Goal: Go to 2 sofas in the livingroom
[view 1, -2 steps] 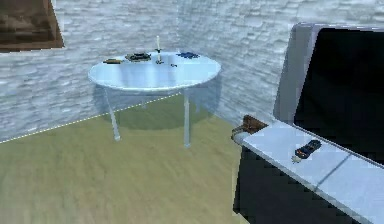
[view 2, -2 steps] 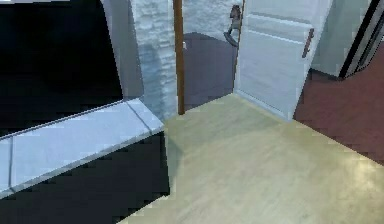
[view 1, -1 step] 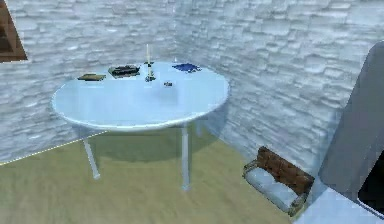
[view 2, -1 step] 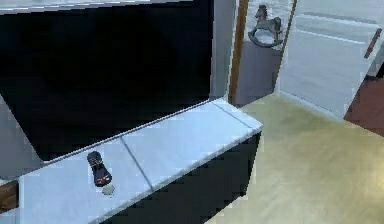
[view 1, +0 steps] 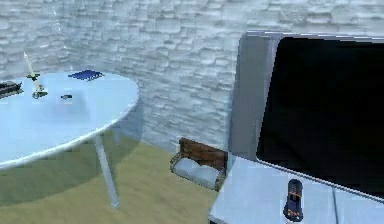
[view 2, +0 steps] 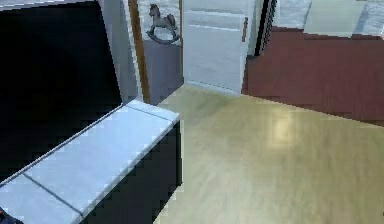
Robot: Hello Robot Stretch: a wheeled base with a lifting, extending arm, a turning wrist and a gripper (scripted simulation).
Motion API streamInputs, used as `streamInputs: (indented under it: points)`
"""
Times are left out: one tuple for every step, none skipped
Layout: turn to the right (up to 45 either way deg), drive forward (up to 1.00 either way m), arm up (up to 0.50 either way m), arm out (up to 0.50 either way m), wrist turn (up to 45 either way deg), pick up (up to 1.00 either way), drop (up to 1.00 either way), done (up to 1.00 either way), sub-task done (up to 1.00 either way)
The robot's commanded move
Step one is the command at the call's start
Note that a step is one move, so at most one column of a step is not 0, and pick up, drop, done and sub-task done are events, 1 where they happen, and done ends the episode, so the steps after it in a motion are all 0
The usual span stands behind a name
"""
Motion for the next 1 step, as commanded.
streamInputs:
  points:
    - [0.0, 0.00, 0.00, 0.00, 0.0, 0.00, 0.00, 1.00, 0.00]
